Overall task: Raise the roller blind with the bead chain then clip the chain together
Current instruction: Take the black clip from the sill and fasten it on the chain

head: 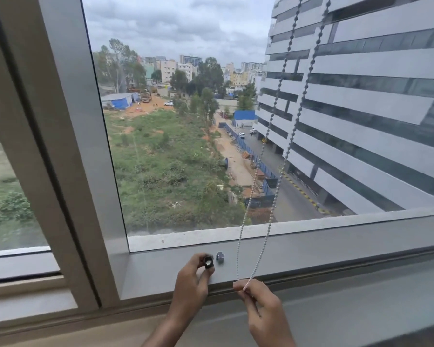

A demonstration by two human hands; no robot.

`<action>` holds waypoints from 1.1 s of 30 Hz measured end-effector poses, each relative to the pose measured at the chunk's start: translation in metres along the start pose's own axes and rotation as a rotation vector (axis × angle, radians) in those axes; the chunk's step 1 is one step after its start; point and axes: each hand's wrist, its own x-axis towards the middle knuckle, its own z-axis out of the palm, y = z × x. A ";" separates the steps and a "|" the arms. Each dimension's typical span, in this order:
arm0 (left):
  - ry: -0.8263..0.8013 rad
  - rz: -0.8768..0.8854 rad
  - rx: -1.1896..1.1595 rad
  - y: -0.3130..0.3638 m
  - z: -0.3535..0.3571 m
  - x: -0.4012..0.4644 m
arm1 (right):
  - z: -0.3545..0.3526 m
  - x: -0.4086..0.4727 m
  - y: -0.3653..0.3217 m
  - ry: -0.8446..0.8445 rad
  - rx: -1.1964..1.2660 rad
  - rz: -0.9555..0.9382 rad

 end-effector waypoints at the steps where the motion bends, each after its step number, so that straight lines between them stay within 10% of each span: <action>1: -0.018 0.003 -0.031 0.001 0.003 -0.005 | 0.000 -0.002 -0.002 0.005 0.007 0.000; 33: 0.236 0.264 -0.047 0.093 0.037 -0.114 | -0.063 -0.012 -0.064 -0.109 0.394 -0.200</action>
